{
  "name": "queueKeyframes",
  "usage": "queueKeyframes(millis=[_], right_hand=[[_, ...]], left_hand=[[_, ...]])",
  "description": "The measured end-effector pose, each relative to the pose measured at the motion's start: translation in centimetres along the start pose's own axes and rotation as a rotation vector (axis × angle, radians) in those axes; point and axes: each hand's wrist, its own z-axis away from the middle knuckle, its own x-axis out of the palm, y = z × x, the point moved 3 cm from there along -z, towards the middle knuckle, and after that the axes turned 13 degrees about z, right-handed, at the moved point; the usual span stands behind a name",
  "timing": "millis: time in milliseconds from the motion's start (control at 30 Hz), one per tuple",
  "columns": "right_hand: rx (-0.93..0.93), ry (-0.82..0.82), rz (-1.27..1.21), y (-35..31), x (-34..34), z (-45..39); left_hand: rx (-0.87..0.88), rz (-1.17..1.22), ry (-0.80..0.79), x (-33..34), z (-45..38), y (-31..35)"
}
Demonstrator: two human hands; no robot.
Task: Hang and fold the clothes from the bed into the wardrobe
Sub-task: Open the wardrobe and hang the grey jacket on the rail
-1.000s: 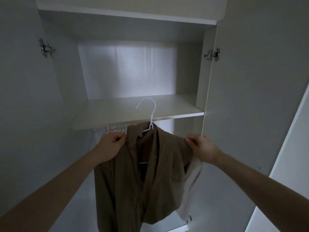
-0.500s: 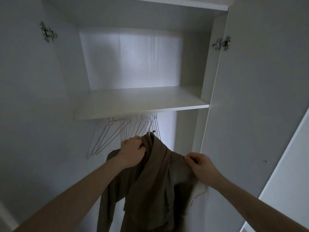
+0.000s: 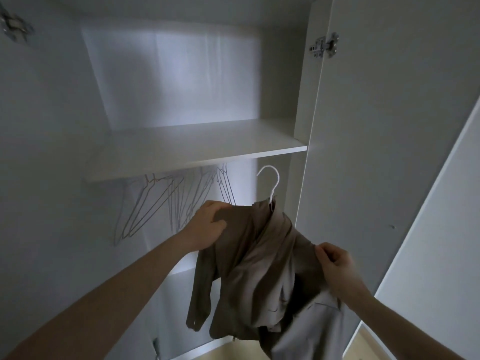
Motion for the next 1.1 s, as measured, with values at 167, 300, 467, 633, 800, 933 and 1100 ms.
queueKeyframes(millis=[167,300,467,633,800,933,1100], right_hand=[[0.106,0.12,0.047,2.4,0.5,0.0],[0.237,0.154,0.051,3.3,4.3,-3.0],[0.337,0.117,-0.001,3.9,6.9,-7.9],[0.39,0.072,-0.059,3.9,9.4,-14.2],[0.376,0.027,-0.081,3.2,11.7,-21.5],[0.346,0.028,-0.077,2.8,13.0,-27.1],[0.293,0.013,-0.078,2.2,14.8,-33.5]], left_hand=[[0.061,-0.109,0.086,-3.0,-3.7,0.1],[0.142,-0.251,0.13,-6.8,-8.2,-0.3],[0.157,-0.503,0.158,-9.4,-12.1,1.5],[-0.004,-0.619,0.117,-11.0,-15.4,0.9],[-0.065,-0.707,0.053,-12.8,-20.0,-3.2],[-0.263,-0.738,-0.088,-12.6,-21.2,-4.2],[-0.291,-0.719,-0.038,-14.4,-24.7,-8.2]])
